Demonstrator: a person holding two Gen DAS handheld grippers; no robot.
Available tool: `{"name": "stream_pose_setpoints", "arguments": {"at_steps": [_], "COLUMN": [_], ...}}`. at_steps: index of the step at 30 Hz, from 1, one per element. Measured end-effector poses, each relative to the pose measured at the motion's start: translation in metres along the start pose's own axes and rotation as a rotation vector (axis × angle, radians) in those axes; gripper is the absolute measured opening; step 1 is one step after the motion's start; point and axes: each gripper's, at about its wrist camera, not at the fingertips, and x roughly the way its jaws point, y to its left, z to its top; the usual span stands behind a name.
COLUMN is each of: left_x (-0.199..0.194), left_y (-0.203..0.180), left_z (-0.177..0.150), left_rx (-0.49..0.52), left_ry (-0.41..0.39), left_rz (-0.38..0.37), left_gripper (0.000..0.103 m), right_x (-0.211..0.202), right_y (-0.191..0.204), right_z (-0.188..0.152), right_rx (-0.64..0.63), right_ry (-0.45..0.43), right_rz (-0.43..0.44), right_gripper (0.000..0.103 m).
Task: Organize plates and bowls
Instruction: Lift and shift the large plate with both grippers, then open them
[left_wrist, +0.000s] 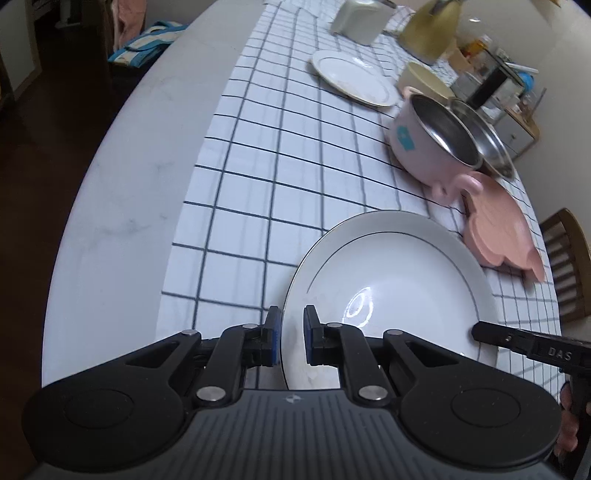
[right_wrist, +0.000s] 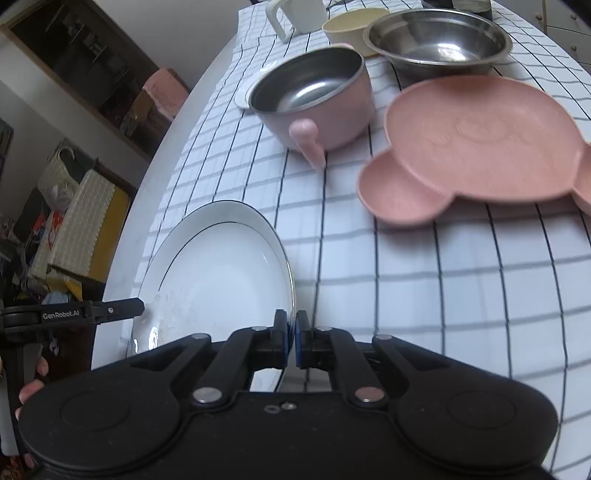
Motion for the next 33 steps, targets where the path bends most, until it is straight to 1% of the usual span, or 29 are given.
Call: {"name": "stream_pose_setpoints", "arguments": {"at_steps": [1, 2, 4, 5, 6, 8, 13, 15, 18, 20, 22, 24, 28, 31, 33], "left_x": [-0.005, -0.011, -0.019, -0.021, -0.023, -0.026, -0.02, -0.019, -0.019, -0.021, -0.024, -0.026, -0.033, -0.041, -0.047], "left_y": [-0.004, -0.012, -0.033, -0.04, -0.043, -0.046, -0.038, -0.038, -0.041, -0.044, -0.046, -0.048, -0.052, -0.055, -0.057], "left_z": [-0.002, -0.005, -0.011, -0.014, -0.016, -0.017, -0.022, -0.026, -0.03, -0.031, -0.031, -0.032, -0.031, -0.03, -0.028], "left_rx": [0.011, 0.027, 0.123, 0.152, 0.164, 0.175, 0.173, 0.17, 0.181, 0.188, 0.197, 0.203, 0.221, 0.232, 0.235], "left_ry": [-0.002, -0.01, -0.036, -0.045, -0.051, -0.055, -0.024, -0.013, -0.007, -0.01, -0.022, -0.032, -0.052, -0.078, -0.097], "left_rz": [-0.056, -0.075, -0.045, -0.037, -0.047, -0.045, -0.031, -0.033, -0.041, -0.046, -0.043, -0.044, -0.038, -0.051, -0.056], "left_gripper": [0.0, 0.0, 0.0, 0.0, 0.0, 0.0, 0.0, 0.0, 0.0, 0.0, 0.0, 0.0, 0.0, 0.004, 0.005], "right_x": [-0.002, -0.004, -0.006, -0.007, -0.007, -0.006, -0.004, -0.001, -0.003, -0.007, -0.013, -0.02, -0.035, -0.046, -0.052], "right_y": [-0.001, -0.003, -0.001, 0.001, 0.001, -0.002, -0.006, -0.009, -0.006, 0.001, 0.008, 0.012, 0.024, 0.035, 0.043], "right_z": [-0.005, -0.008, -0.013, -0.016, -0.018, -0.019, -0.032, -0.035, -0.037, -0.037, -0.036, -0.034, -0.032, -0.029, -0.026], "right_rx": [-0.006, -0.011, -0.014, -0.029, -0.031, -0.021, -0.03, -0.029, -0.039, -0.08, -0.121, -0.149, -0.209, -0.251, -0.271], "right_ry": [0.006, 0.013, 0.026, 0.027, 0.028, 0.031, 0.061, 0.083, 0.08, 0.065, 0.051, 0.03, -0.016, -0.052, -0.075], "right_rz": [-0.006, -0.004, 0.002, -0.007, -0.012, -0.01, -0.001, 0.002, -0.009, -0.047, -0.071, -0.094, -0.117, -0.116, -0.108], "right_gripper": [0.005, 0.006, 0.006, 0.006, 0.007, 0.007, 0.008, 0.01, 0.012, 0.02, 0.021, 0.029, 0.033, 0.035, 0.042]}}
